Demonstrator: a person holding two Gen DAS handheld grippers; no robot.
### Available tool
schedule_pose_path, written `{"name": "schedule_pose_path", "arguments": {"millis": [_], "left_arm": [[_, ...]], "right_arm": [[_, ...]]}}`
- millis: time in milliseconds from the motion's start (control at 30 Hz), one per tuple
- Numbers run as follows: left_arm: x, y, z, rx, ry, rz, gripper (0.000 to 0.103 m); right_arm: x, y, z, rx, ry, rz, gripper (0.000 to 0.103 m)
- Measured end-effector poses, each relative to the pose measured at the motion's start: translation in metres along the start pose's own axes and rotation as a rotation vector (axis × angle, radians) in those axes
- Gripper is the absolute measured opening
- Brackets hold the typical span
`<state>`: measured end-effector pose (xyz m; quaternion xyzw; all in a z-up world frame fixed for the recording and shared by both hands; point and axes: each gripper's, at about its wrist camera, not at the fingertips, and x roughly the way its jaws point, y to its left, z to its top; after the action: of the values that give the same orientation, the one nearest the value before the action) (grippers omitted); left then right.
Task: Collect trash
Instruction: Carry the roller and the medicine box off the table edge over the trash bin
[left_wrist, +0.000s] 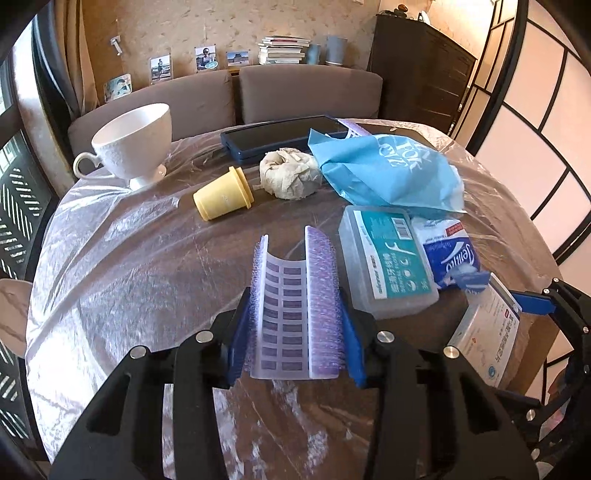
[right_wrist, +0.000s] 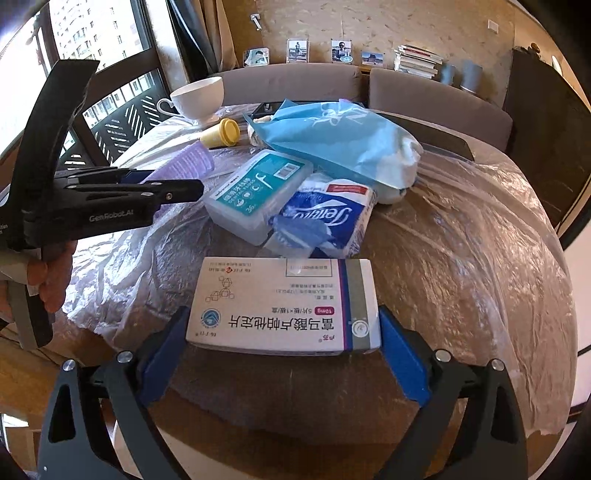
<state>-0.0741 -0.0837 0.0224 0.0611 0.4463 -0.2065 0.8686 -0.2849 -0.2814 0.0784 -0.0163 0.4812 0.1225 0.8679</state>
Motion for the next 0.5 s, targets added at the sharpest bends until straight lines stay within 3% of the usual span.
{"name": "schedule_pose_path", "arguments": {"millis": [500], "left_arm": [[-0.032,-0.014,-0.024,-0.029,-0.027,-0.024,0.045]], "right_arm": [[-0.031,-0.017,-0.011,0.025,-0.013,0.023,0.094]]}}
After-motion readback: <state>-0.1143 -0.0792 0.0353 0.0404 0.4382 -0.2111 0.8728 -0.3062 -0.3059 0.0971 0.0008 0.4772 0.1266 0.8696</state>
